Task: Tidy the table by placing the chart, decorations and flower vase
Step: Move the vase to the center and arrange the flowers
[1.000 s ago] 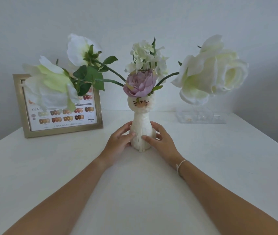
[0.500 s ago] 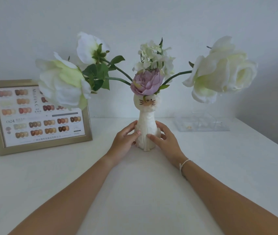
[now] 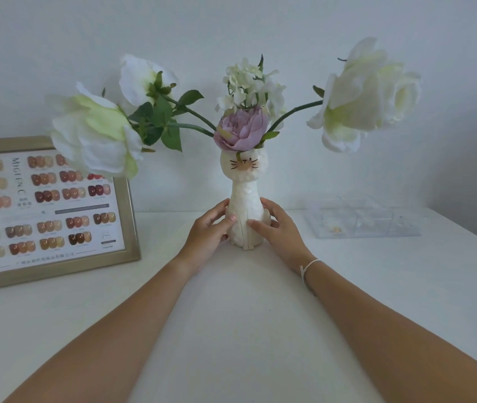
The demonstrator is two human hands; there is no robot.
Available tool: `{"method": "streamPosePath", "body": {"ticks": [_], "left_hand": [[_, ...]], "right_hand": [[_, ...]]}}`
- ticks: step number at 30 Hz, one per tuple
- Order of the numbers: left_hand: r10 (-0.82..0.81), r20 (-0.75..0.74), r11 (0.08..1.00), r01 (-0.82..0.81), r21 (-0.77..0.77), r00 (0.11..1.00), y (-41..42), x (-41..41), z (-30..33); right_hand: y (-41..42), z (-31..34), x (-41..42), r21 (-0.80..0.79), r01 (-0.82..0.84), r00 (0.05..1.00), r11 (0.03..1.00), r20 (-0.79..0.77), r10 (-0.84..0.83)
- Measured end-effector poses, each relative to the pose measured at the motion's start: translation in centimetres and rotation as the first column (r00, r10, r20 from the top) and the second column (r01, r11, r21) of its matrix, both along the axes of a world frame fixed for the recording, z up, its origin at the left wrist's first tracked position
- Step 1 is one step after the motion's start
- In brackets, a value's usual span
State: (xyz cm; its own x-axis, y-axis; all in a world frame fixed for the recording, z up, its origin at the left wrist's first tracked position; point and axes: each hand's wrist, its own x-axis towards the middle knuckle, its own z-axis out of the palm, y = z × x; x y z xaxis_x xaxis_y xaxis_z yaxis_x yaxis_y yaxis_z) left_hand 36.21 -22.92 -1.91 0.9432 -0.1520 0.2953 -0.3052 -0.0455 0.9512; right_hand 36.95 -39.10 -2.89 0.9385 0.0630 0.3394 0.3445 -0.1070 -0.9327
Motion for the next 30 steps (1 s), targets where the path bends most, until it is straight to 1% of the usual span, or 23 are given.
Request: {"method": "streamPosePath", "body": {"ticks": [10,17,22,25,30], "left_hand": [[-0.003,0.008,1.000,0.003,0.015,1.000,-0.4,1.7,-0.5],[0.011,0.017,1.000,-0.011,0.000,1.000,-0.5,1.7,-0.9],[0.014,0.008,1.000,-0.014,-0.022,1.000,-0.4,1.7,-1.0],[0.010,0.000,1.000,-0.010,-0.016,1.000,-0.3,1.7,-1.0],[0.015,-0.016,1.000,-0.016,-0.010,1.000,-0.3,1.6,-0.8]], "right_hand": [[-0.2,-0.2,1.0,0.019,0.022,1.000,1.000,-0.023,-0.022],[0.0,-0.1,0.8,0.016,0.026,0.999,1.000,-0.030,-0.026],[-0.1,0.2,0.2,0.045,0.045,0.999,0.998,-0.023,-0.044],[-0.7,0.8,-0.9,0.109,0.116,0.993,0.987,0.017,-0.118],[-2.6,3.8,-3.8,0.340,0.211,0.953,0.916,0.136,-0.270]]}}
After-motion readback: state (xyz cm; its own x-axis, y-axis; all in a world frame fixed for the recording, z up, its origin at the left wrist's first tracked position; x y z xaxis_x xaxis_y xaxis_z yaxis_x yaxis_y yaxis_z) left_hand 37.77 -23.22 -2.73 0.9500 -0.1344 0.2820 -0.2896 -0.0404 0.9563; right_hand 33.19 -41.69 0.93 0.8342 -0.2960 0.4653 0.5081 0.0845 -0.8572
